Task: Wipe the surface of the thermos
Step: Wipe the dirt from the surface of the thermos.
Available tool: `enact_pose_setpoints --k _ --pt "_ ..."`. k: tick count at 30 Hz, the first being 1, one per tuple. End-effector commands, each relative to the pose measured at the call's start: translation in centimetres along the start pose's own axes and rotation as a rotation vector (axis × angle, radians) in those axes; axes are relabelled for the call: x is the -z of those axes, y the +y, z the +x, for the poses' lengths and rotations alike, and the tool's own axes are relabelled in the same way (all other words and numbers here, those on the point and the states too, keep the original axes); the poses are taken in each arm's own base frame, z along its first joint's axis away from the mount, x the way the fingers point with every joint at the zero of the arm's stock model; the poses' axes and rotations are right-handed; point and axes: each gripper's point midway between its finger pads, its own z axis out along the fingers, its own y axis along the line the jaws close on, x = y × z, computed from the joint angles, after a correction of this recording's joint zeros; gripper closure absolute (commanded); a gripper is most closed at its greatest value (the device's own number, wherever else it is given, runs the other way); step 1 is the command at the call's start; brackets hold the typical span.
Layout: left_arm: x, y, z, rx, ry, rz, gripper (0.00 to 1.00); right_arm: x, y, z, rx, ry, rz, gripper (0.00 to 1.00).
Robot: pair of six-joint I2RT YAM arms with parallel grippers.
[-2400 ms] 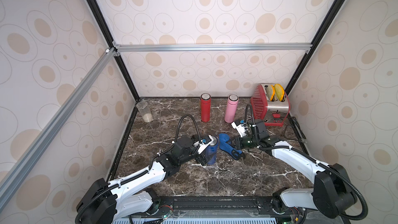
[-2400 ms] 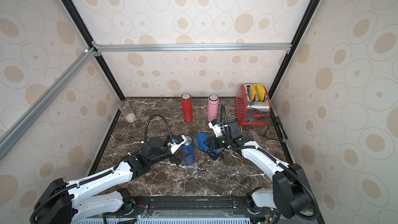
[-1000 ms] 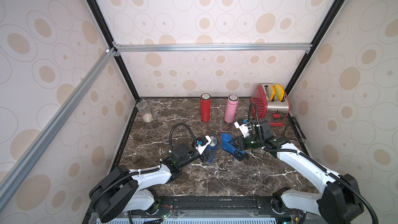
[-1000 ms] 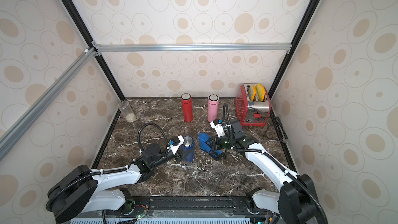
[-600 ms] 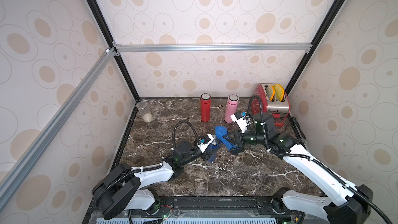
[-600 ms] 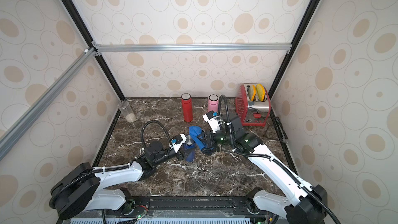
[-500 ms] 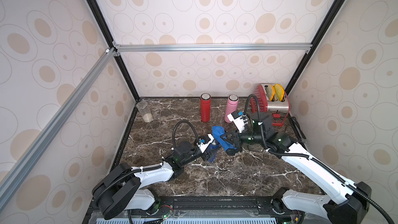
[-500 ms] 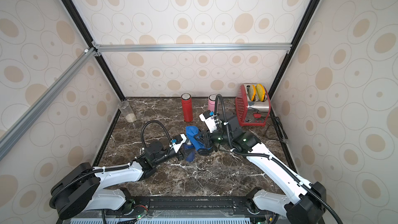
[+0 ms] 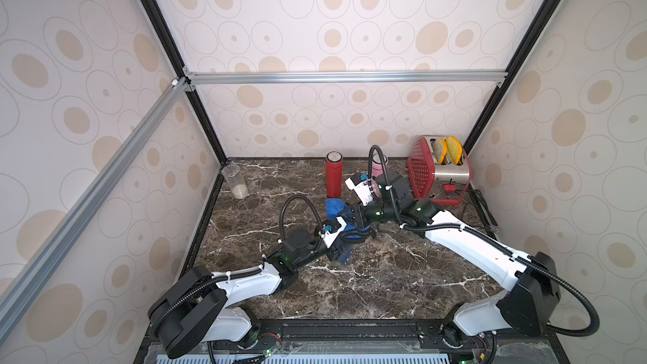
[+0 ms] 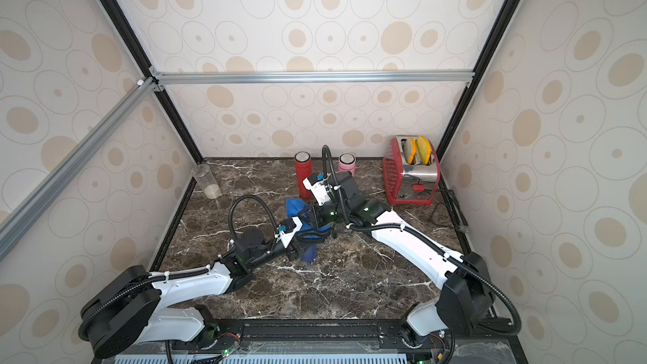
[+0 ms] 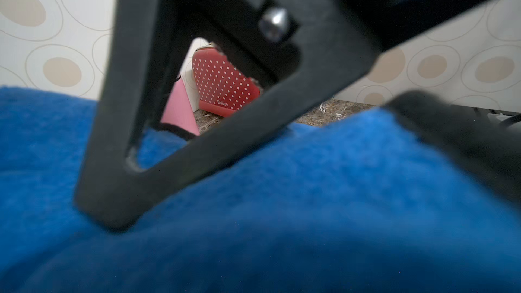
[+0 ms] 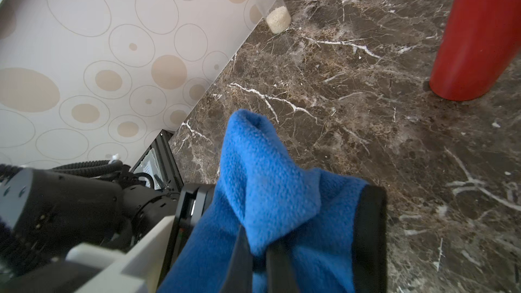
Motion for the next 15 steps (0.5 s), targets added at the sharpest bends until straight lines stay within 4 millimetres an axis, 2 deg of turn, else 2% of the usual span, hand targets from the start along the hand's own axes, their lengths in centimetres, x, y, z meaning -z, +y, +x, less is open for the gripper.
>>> enact_pose_setpoints --k 1,9,15 --pt "0.0 -0.5 -1.9 -0.036 -0.05 0.027 1.0 -1.4 -1.9 2.9 -0.021 0.099 0.071 1.0" --pt "0.2 0.1 -2.0 -0.024 -0.049 0.0 1.0 0.5 -0.2 7.6 -0.028 0.173 0.105 1.0" --pt "0.4 0.3 -2.2 -0.022 -0.05 -0.005 1.0 1.6 0.2 9.5 -0.055 0.168 0.117 1.0"
